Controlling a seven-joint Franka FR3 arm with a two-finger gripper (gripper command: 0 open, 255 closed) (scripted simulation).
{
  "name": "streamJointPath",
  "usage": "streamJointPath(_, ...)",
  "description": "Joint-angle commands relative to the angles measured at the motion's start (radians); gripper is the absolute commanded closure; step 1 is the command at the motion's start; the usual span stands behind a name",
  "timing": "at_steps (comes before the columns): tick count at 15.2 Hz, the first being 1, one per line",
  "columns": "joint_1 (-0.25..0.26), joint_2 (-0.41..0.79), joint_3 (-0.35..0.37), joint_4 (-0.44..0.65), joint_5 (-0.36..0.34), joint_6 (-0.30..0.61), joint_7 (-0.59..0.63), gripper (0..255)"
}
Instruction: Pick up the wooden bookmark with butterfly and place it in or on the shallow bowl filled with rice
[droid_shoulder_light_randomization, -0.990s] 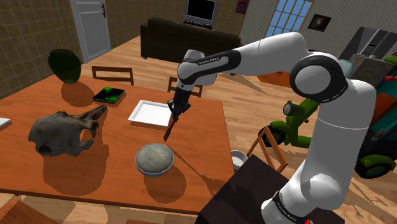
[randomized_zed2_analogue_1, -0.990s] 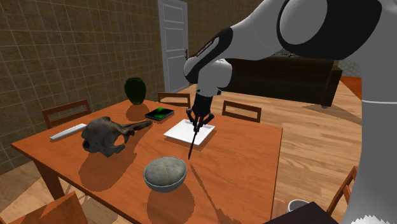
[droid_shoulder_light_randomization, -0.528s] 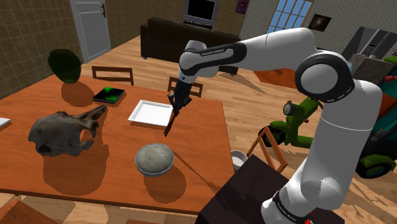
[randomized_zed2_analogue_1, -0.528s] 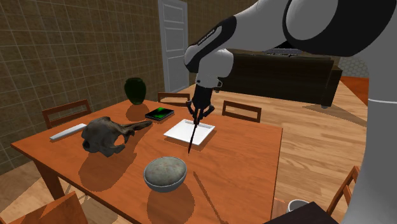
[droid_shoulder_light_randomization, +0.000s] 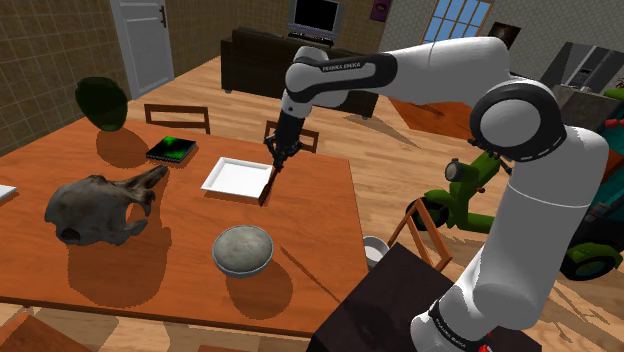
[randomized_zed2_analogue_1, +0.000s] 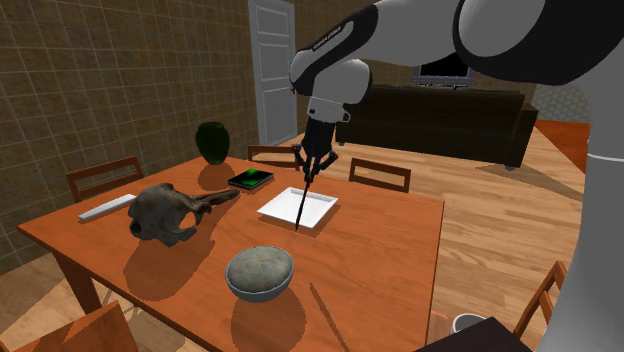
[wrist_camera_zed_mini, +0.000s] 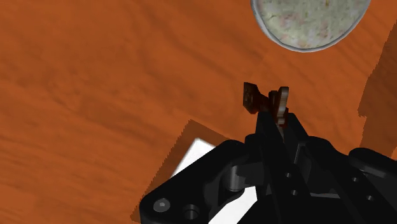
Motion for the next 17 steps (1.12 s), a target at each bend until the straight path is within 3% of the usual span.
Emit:
streamJointPath(1,0.001,-0.007,0.0,0.016,-0.002,-0.023,0.007,255)
streamJointPath(12,-0.002,-0.029,-0.002,0.127,-0.011,-0.153,0.036,255)
streamJointPath(17,0.055,-0.092,0.036,0.103,-0.016,-0.168,0.138,255)
